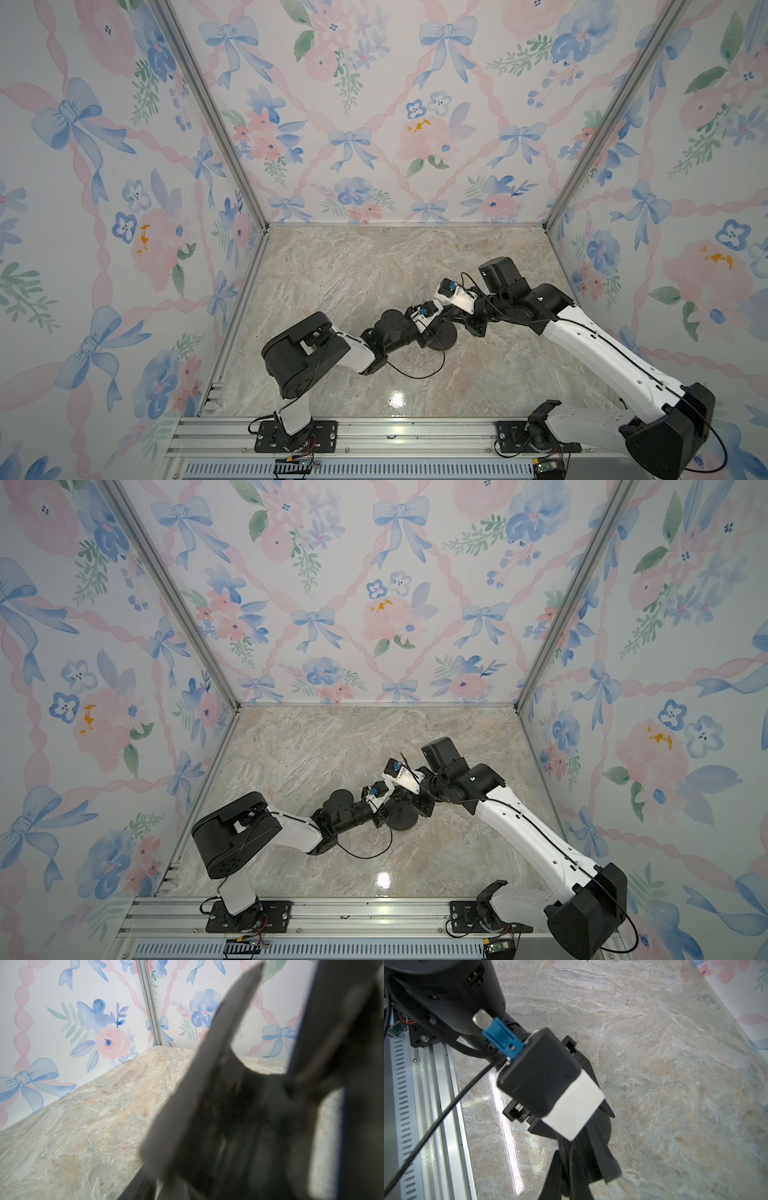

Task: Assemble a microphone stand
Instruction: Screw the microphone stand pole into the microphone stand base.

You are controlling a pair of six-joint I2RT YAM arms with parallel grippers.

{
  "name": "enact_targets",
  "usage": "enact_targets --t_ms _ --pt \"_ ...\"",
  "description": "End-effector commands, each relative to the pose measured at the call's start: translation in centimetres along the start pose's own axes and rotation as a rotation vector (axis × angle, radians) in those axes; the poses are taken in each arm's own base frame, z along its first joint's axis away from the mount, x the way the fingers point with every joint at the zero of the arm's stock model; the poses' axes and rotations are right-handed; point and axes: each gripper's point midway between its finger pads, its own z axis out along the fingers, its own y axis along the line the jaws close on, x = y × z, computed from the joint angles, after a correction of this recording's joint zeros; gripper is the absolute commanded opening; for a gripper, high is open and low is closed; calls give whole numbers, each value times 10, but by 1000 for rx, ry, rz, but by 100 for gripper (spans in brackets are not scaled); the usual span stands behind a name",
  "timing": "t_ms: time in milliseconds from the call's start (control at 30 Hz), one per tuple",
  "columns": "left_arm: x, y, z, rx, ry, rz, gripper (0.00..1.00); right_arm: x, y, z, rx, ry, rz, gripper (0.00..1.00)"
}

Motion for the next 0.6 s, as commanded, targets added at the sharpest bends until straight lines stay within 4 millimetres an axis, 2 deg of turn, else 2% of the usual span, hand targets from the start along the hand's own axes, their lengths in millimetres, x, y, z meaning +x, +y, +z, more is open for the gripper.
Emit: enact_targets --t_ms 0,200,400,567 --pt "-6 9 -6 -15 -17 15 54 42 2 14 -22 118 123 2" --pt "-8 7 -6 1 -25 20 60 48 -5 11 -16 125 145 2" --pt "-14 6 -9 14 -45 26 60 52 -12 9 4 129 195 0" --pt "-19 6 -7 20 -58 21 59 59 -11 12 -5 148 215 0"
